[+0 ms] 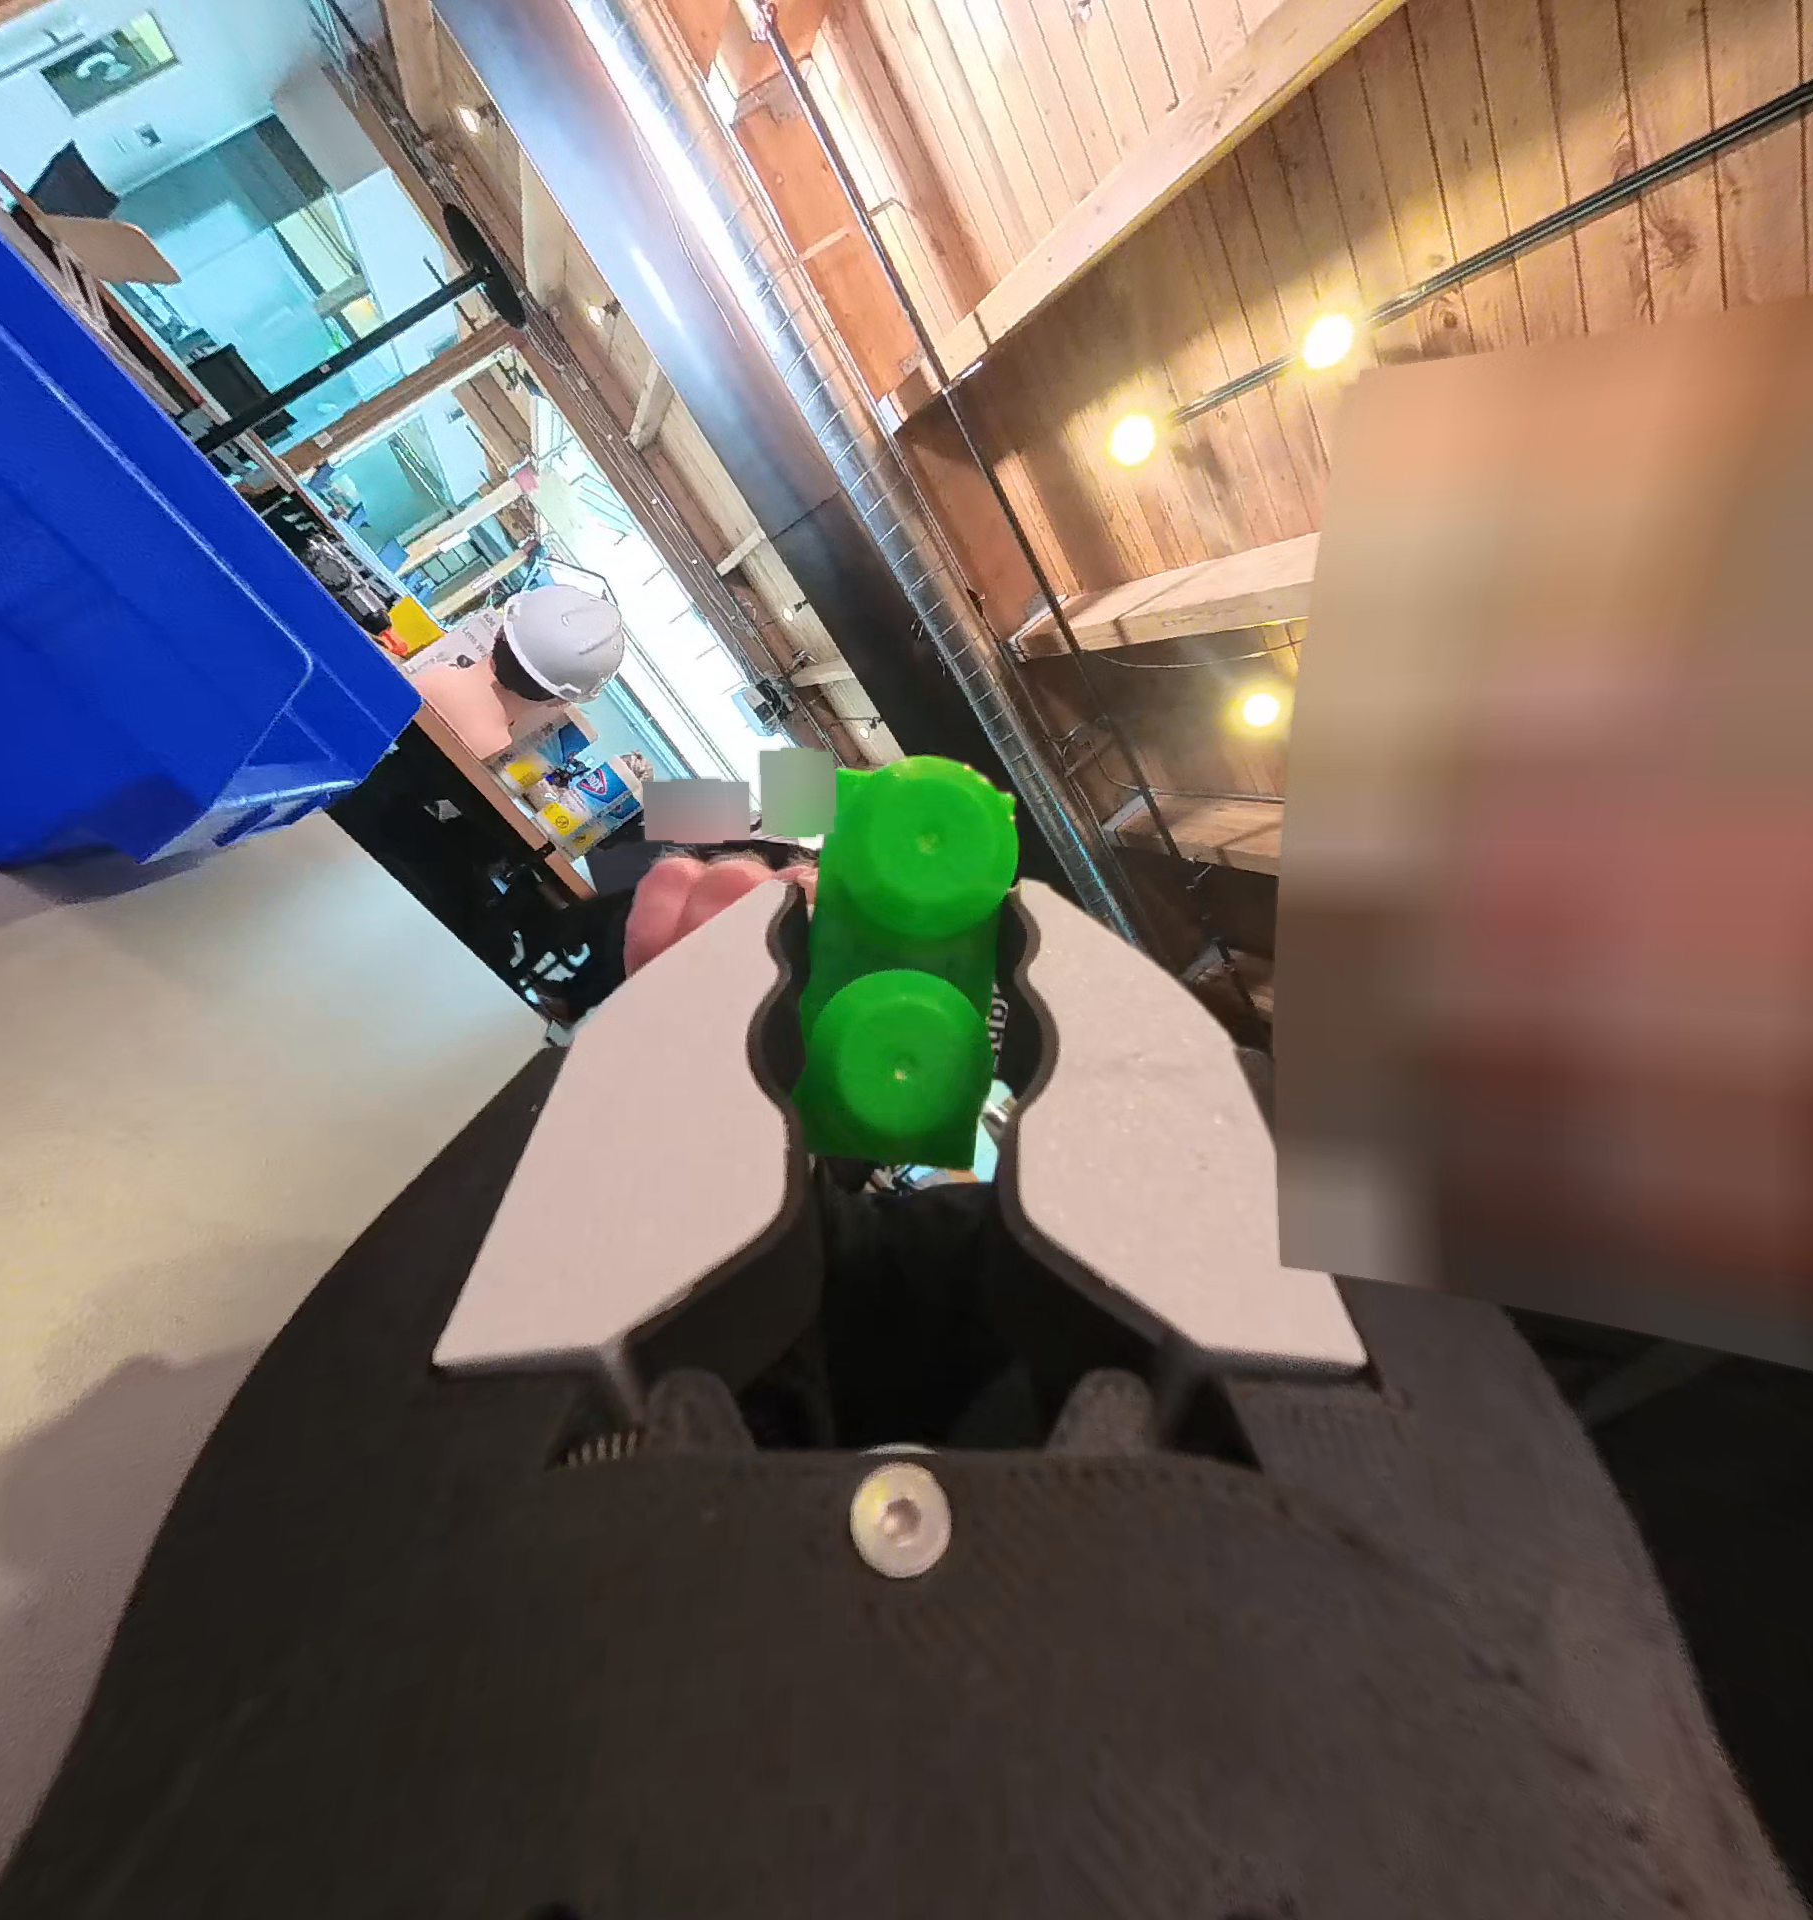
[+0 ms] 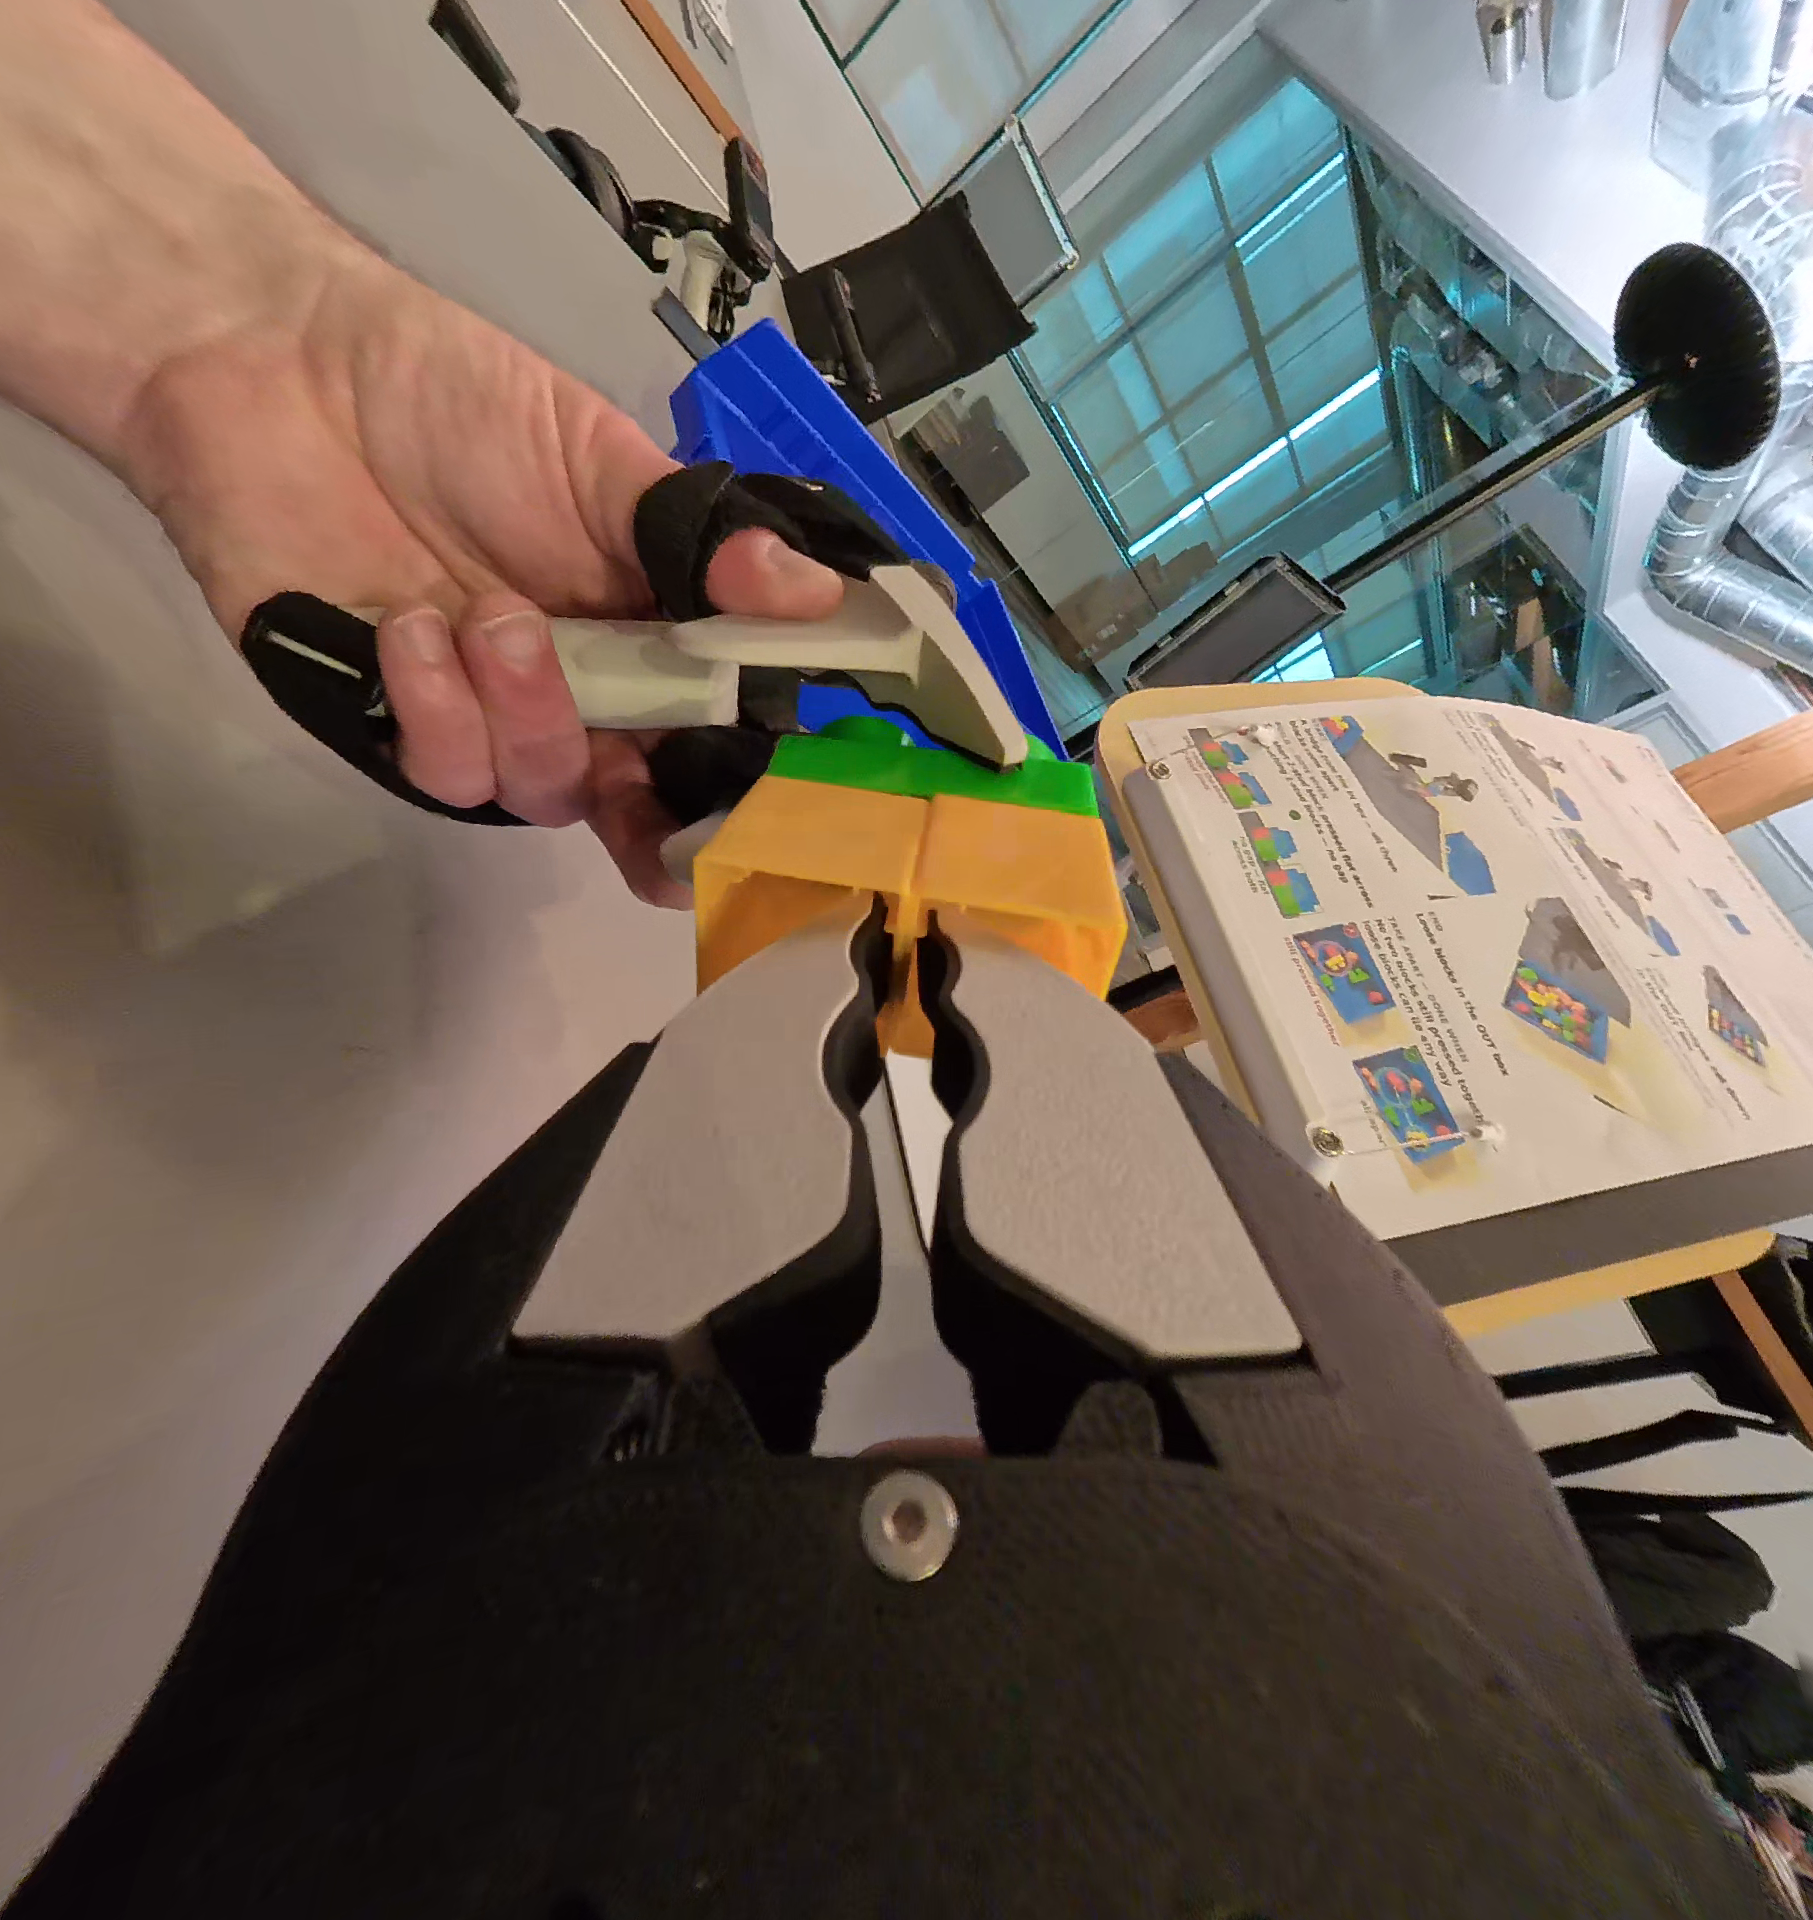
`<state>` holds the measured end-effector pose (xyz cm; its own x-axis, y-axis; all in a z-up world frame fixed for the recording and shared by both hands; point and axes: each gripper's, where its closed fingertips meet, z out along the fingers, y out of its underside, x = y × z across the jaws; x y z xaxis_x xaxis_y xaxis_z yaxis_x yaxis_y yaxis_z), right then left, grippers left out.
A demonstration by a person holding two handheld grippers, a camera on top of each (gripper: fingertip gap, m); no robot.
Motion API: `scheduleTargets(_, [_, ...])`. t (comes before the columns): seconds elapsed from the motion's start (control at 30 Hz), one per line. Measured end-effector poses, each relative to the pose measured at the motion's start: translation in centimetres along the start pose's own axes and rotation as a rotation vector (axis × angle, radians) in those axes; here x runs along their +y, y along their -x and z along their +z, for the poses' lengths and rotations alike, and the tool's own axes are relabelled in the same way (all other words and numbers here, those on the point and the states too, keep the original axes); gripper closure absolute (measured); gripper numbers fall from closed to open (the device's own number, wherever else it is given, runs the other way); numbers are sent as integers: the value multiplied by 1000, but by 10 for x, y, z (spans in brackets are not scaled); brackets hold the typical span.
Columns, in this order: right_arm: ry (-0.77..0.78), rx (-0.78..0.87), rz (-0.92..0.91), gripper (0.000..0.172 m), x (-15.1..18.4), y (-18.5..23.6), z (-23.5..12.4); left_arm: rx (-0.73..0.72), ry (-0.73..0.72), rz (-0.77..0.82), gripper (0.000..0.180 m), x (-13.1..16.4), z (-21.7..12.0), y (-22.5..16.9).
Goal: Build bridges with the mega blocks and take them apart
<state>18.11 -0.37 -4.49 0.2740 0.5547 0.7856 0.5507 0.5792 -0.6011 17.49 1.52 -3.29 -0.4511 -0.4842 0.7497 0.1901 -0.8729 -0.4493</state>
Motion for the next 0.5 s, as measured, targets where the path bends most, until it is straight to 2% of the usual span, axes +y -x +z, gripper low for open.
scheduleTargets(0.5, [-86,-54,-1,167,-2,1,-5,32,27,9,145,10,4,-6])
